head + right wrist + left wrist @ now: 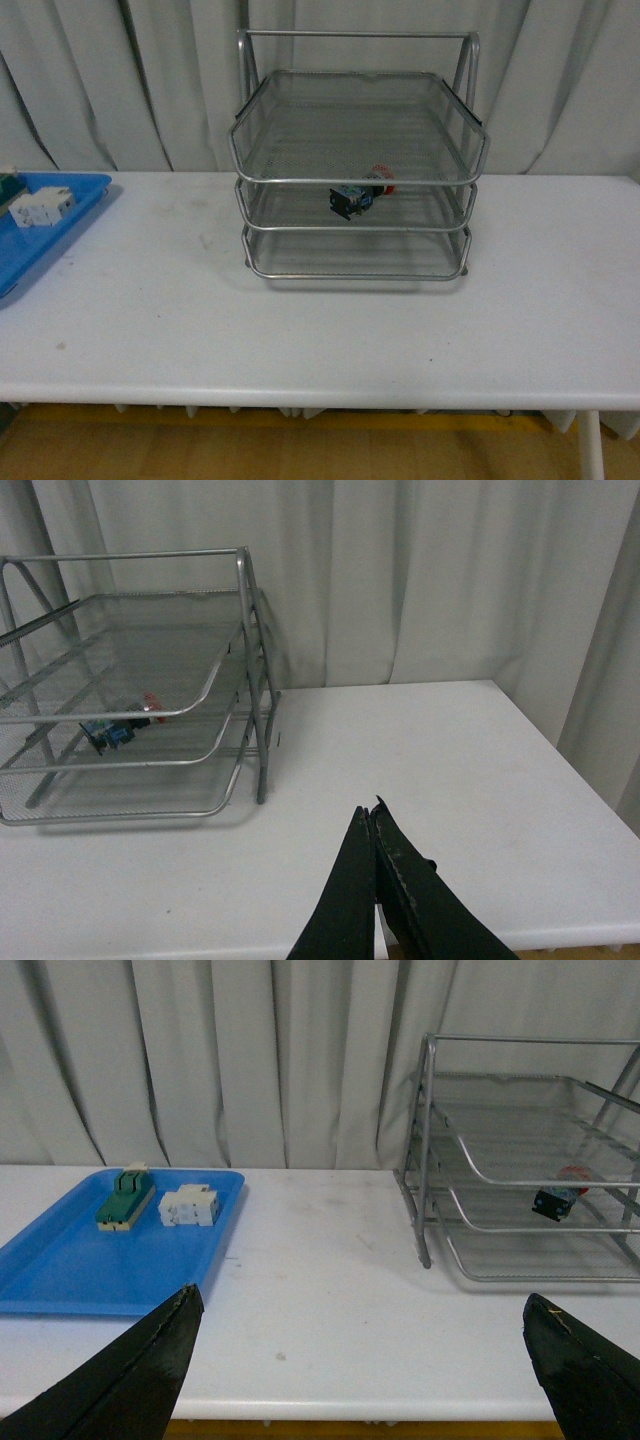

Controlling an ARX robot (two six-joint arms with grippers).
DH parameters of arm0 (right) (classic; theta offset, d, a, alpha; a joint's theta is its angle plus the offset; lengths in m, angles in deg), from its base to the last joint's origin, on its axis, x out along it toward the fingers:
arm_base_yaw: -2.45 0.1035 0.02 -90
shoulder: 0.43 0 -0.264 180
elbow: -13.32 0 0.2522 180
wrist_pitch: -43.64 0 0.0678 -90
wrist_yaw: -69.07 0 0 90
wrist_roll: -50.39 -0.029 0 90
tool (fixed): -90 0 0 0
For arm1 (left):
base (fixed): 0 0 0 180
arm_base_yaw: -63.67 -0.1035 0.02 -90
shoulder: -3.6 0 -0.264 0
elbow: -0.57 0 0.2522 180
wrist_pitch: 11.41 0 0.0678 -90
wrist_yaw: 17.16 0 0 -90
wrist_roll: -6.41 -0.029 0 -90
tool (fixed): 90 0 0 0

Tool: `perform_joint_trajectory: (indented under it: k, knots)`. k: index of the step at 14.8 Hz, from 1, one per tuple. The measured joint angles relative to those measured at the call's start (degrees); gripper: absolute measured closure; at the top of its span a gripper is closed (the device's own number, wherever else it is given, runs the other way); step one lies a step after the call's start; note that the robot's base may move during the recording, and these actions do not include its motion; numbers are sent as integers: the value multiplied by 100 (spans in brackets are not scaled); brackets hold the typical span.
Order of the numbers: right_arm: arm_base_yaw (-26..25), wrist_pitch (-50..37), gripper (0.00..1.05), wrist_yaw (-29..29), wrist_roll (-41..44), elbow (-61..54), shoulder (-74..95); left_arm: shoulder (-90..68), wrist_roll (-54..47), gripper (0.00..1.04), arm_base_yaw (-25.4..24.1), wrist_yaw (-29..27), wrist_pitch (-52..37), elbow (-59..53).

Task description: Place button on rack with both arms

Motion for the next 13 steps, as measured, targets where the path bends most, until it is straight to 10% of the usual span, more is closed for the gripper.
perform_joint_trajectory:
  k: [13]
  knots:
    - [0,2601,103,-2,2,-44,-2769,0,0,7,0,0,2,0]
